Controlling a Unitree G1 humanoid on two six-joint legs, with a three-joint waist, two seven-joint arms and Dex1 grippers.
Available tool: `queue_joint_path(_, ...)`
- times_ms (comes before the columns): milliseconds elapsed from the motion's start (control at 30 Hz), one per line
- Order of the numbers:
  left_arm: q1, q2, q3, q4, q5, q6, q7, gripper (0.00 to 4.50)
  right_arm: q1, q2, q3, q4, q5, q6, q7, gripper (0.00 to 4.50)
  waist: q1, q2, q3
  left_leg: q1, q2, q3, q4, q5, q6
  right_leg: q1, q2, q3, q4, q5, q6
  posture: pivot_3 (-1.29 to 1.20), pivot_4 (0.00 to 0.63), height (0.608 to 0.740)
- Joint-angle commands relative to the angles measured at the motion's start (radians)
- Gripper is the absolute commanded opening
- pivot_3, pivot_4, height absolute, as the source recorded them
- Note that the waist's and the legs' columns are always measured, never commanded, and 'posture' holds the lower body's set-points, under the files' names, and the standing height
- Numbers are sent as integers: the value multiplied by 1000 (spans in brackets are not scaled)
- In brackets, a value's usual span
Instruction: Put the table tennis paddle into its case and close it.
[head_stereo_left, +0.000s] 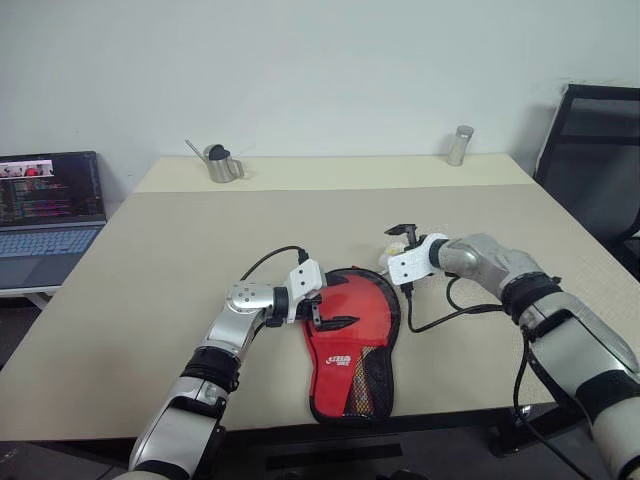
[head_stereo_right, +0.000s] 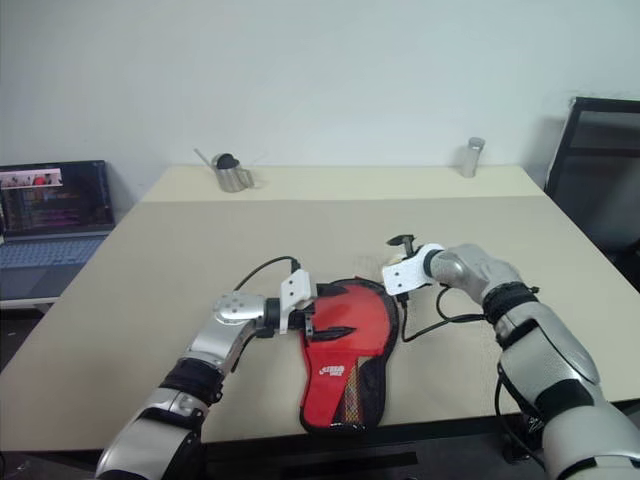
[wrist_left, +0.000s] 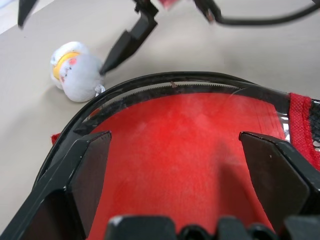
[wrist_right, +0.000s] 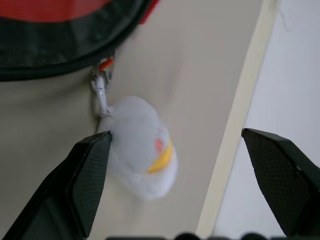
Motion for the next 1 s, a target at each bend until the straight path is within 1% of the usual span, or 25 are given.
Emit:
queue_joint_path(33,-13,-2,-9,-38,0,2,6,4451,-54,17,30,52,-61,-18,-50,4500,0,0,0,0,0,0,0,0,0,0,0,0,0,0,0,0,150,740)
queue_joint_path(333,-1,-10,-24,-63,3,10,4,4451,-79,74,52,147,-118,52,-83,4500,-1,0,0,2,0,0,0,0,0,0,0,2,2,0,0,0,150,740)
queue_joint_path(500,5,-13,-36,-70,2,12,5,4451,-79,99,48,167,-116,82,-71,4500,-1,0,0,3,0,0,1,0,0,0,0,3,6,0,0,0,150,740)
queue_joint_path(600,0,-25,-46,-52,7,10,3,4500,-79,116,39,175,-106,102,-55,3881,-3,0,0,4,0,0,1,0,0,0,0,3,7,-1,0,0,150,740)
queue_joint_path(733,-19,-44,-59,19,28,-6,6,4500,-77,131,24,180,-86,114,-10,2518,-4,0,0,4,0,0,1,0,0,0,0,4,8,0,0,0,150,740)
queue_joint_path(767,-25,-49,-61,43,33,-11,8,4500,-76,134,20,179,-81,116,-2,2089,-5,0,0,4,0,0,1,0,0,0,0,4,8,0,0,0,150,740)
queue_joint_path(933,-54,-67,-77,161,63,-65,17,4500,-73,135,2,173,-61,134,24,453,-9,0,0,4,0,0,1,0,0,-1,0,4,8,-1,0,0,150,740)
queue_joint_path(967,-59,-71,-80,178,67,-75,19,4500,-73,132,-3,170,-58,135,28,184,-9,0,0,4,0,0,1,0,0,0,0,4,8,-1,0,0,150,740)
queue_joint_path(1000,-63,-76,-80,192,68,-82,22,4500,-73,127,-10,168,-52,136,35,9,-9,0,0,4,0,-1,1,0,0,0,0,4,8,-1,0,0,150,740)
